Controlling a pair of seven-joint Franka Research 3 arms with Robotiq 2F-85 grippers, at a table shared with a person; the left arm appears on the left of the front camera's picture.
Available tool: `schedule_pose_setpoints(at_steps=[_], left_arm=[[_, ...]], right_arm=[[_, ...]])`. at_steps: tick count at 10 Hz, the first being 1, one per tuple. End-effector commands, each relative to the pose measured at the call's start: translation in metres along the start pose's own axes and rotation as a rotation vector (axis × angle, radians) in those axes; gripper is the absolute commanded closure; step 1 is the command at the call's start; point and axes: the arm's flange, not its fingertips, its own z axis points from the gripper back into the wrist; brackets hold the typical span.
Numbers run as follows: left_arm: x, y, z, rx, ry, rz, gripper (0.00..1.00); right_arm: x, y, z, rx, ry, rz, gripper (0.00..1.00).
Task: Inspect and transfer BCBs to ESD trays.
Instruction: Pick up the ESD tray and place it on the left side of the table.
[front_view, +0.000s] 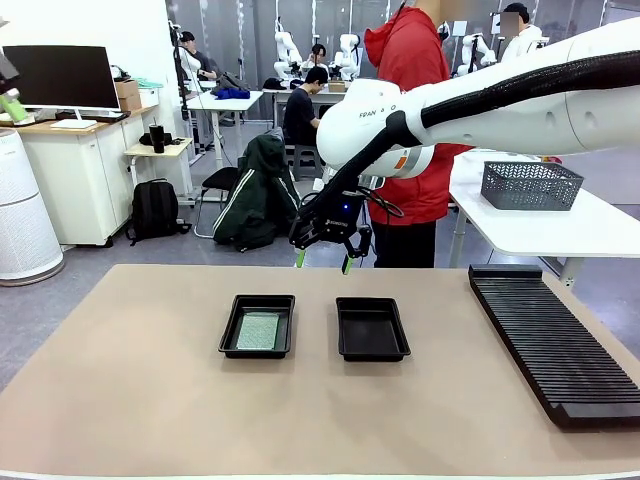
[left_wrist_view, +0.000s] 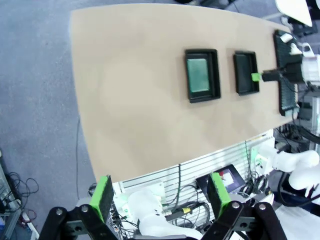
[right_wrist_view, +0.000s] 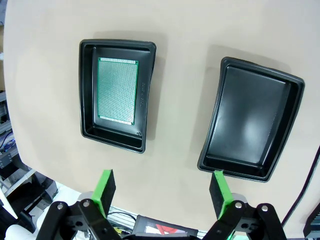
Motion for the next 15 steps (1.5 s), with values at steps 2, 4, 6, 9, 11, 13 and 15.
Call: schedule_pose_setpoints(at_steps=[2,4,6,9,11,13,15], left_arm=[[0.001,-0.030,-0.035,-0.053,0.048,-0.009,0.00],[-0.002,-0.047,-0.064,-0.060,0.046,0.011,0.00],[-0.006,-0.069,-0.106,-0.010,-0.029,0.037,0.00],[-0.010,-0.098,-0.164,-0.008,-0.076,0.084,0.00],[-0.007,-0.111,-0.196,0.003,-0.136,0.097,0.00],[0.001,-0.121,-0.227,-0.017,-0.155,0.098,0.00],[0.011,-0.123,-0.244,-0.007,-0.176,0.107,0.00]], right_arm=[[0.000,-0.001,-0.001,0.000,-0.002,0.006,0.00],[0.000,-0.001,-0.001,0.000,-0.002,0.006,0.00],[0.000,-0.001,-0.001,0.000,-0.002,0.006,0.00],[0.000,-0.001,-0.001,0.000,-0.002,0.006,0.00],[0.000,-0.001,-0.001,0.000,-0.002,0.006,0.00],[0.000,-0.001,-0.001,0.000,-0.002,0.006,0.00],[0.000,0.000,0.000,0.000,0.000,0.000,0.00]])
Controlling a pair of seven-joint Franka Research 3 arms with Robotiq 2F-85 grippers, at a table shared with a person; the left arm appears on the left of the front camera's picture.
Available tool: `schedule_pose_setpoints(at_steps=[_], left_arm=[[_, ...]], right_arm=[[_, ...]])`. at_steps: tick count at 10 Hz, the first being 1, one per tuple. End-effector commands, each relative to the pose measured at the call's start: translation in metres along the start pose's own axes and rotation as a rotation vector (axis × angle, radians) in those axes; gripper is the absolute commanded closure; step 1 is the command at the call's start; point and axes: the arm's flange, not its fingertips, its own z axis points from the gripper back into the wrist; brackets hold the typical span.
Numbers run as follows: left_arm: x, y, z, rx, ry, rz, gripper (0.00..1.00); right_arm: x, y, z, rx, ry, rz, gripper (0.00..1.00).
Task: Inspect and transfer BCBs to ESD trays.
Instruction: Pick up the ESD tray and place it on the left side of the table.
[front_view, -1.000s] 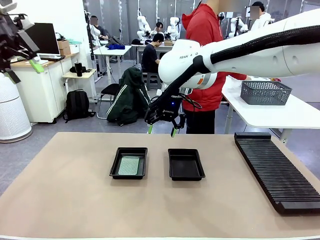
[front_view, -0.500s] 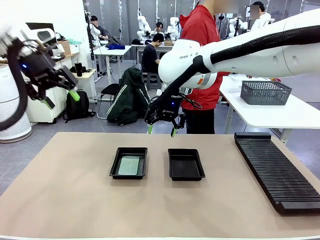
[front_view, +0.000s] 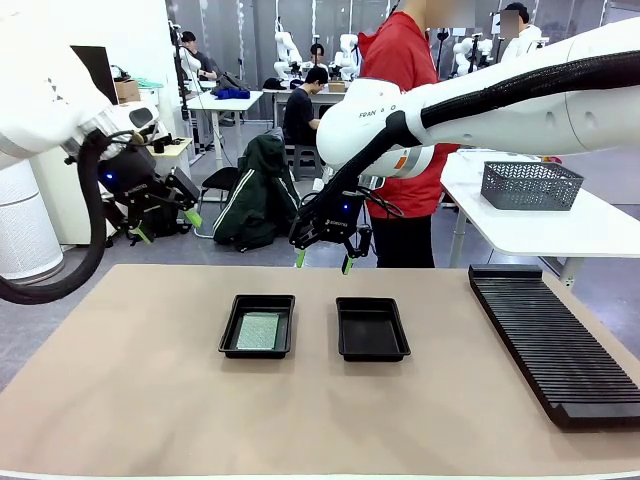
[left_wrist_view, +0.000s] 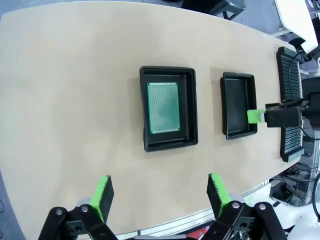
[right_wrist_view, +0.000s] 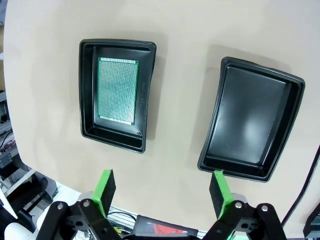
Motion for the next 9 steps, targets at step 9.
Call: schedule_pose_setpoints(at_steps=[9], left_arm=[[0.015,-0.014,-0.052,0.018,-0.027,-0.014,0.00]], right_arm=[[-0.005,-0.046,0.021,0.136,0.014,-0.099,0.00]])
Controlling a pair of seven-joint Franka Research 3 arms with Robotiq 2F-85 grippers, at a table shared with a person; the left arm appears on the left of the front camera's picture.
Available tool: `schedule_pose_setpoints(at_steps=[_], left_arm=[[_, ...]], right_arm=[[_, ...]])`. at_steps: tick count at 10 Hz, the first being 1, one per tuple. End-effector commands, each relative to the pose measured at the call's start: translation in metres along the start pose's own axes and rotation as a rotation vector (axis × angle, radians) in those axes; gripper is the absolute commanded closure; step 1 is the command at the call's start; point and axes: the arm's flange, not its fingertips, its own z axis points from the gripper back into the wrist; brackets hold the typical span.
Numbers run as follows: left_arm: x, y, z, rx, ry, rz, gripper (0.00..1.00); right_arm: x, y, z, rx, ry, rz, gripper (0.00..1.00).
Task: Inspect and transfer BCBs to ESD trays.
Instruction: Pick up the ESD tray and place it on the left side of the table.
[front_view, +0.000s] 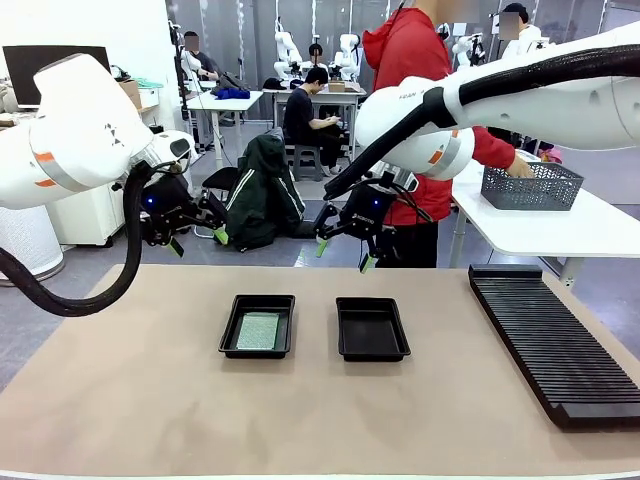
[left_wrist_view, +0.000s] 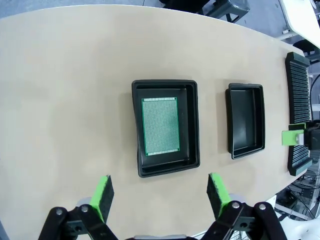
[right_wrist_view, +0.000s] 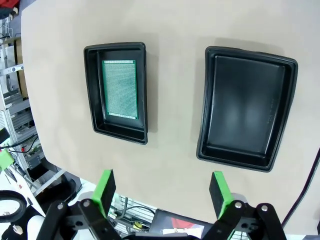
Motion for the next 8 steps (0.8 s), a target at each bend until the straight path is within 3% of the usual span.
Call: schedule_pose_setpoints(at_steps=[1,4,8], left_arm=[[-0.001,0.001,0.007,0.001,-0.014,-0.003,0.00],[0.000,-0.001,0.005,-0.002,-0.011,-0.001,0.00],[-0.005,-0.003,-0.035,0.102,0.017,-0.048,0.00]], right_arm=[[0.000,0.006,0.000,-0.009,0.006,0.002,0.00],[0.000,0.006,0.000,-0.009,0.006,0.002,0.00],[0.000,0.006,0.000,-0.009,0.006,0.002,0.00]])
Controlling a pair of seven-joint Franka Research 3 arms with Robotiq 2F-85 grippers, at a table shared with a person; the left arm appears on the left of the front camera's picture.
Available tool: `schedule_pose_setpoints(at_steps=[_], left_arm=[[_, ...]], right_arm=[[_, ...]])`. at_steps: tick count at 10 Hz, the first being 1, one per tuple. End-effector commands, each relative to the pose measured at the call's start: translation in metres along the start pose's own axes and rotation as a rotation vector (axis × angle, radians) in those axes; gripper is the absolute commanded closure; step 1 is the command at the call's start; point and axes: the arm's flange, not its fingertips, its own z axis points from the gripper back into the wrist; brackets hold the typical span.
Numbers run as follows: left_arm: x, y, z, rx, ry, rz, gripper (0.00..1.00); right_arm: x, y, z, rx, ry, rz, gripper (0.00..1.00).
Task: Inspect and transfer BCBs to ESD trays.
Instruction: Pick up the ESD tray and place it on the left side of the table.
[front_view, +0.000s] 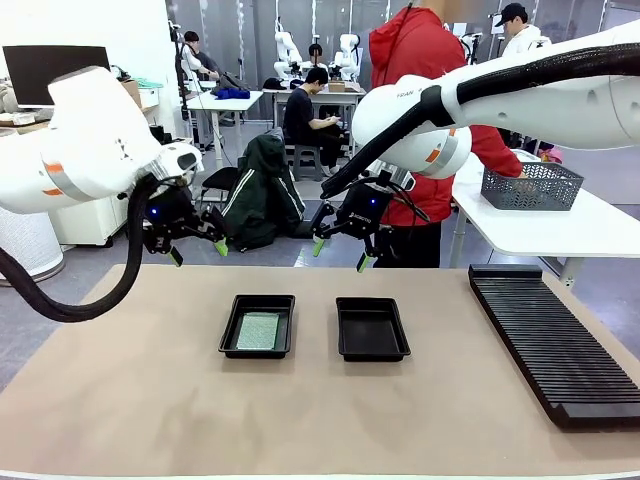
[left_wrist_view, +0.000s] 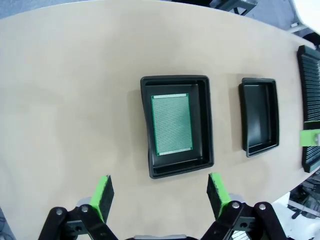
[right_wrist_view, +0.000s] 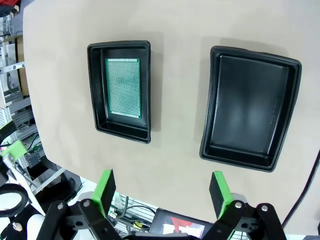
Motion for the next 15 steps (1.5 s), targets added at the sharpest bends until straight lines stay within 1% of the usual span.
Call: schedule_pose_setpoints(at_steps=[1,5,7,8,9,10,11,13,15], left_arm=[[-0.001,-0.010,-0.025,0.065,-0.011,-0.010,0.00],[0.001,-0.031,-0.089,0.157,0.067,-0.053,0.00],[0.002,-0.039,-0.111,0.223,0.054,-0.054,0.00],[0.004,-0.039,-0.123,0.233,0.055,-0.053,0.00],[0.004,-0.039,-0.134,0.233,0.083,-0.049,0.00],[0.005,-0.039,-0.143,0.250,0.104,-0.036,0.00],[0.008,-0.038,-0.149,0.241,0.131,-0.022,0.00],[0.011,-0.041,-0.156,0.277,0.167,0.000,0.00],[0.014,-0.039,-0.166,0.271,0.195,0.013,0.00]], right_arm=[[0.001,0.002,0.000,-0.010,0.004,-0.005,0.00],[0.001,0.002,0.000,-0.010,0.004,-0.005,0.00],[0.001,0.002,0.000,-0.010,0.004,-0.005,0.00],[0.001,0.002,0.000,-0.010,0.004,-0.005,0.00],[0.001,0.002,0.000,-0.010,0.004,-0.005,0.00],[0.001,0.002,0.000,-0.010,0.004,-0.005,0.00],[0.001,0.002,0.000,-0.010,0.004,-0.005,0.00],[0.001,0.002,0.000,-0.010,0.004,-0.005,0.00],[0.001,0.002,0.000,-0.010,0.004,-0.005,0.00]])
